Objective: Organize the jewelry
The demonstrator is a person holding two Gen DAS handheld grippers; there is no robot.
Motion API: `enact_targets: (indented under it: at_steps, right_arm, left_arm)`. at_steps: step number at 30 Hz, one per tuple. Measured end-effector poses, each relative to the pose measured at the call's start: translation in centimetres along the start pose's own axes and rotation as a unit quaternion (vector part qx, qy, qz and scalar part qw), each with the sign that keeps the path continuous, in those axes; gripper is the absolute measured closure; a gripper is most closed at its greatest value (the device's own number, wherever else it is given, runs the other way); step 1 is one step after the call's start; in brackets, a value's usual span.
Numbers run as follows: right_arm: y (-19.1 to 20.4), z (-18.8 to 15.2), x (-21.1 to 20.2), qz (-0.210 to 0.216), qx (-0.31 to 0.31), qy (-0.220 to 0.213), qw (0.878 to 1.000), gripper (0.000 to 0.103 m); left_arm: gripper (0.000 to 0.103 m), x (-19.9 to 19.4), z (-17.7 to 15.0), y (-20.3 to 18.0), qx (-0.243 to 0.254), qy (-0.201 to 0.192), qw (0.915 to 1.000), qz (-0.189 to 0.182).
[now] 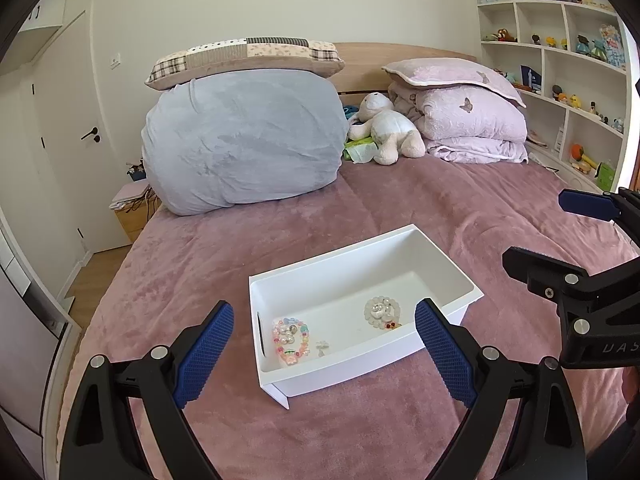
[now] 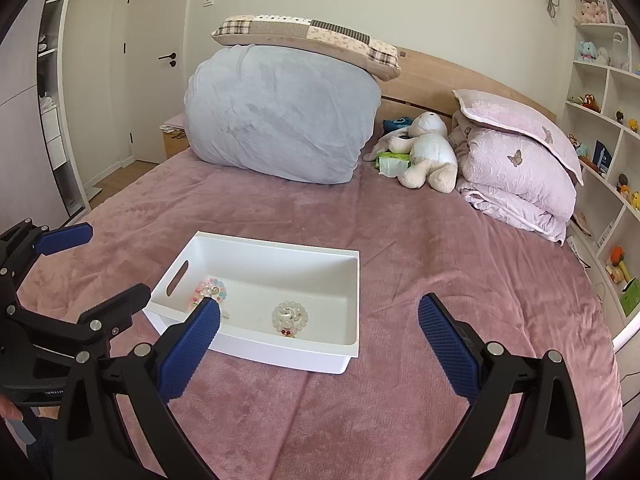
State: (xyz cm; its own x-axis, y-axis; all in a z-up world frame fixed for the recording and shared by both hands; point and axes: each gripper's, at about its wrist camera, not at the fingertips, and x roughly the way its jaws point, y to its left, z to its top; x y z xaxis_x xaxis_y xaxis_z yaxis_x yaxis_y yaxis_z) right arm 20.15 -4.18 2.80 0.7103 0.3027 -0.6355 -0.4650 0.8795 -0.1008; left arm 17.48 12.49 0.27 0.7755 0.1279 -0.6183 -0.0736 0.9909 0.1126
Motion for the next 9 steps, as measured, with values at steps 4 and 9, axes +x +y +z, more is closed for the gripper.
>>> enact_targets:
  at_steps: [4, 9]
  right_arm:
    - [0.04, 0.01, 0.02, 0.000, 0.000, 0.000, 1.000, 0.005]
    - [0.06, -0.02, 0.08, -0.001, 0.001, 0.000, 1.000, 0.005]
  left_arm:
    - [0.010, 0.05, 0.07, 0.20, -0.009, 0.001, 1.0000, 0.001]
    - [0.010, -0.04, 0.12, 0.49, -0.015, 0.000, 0.9999, 0.000]
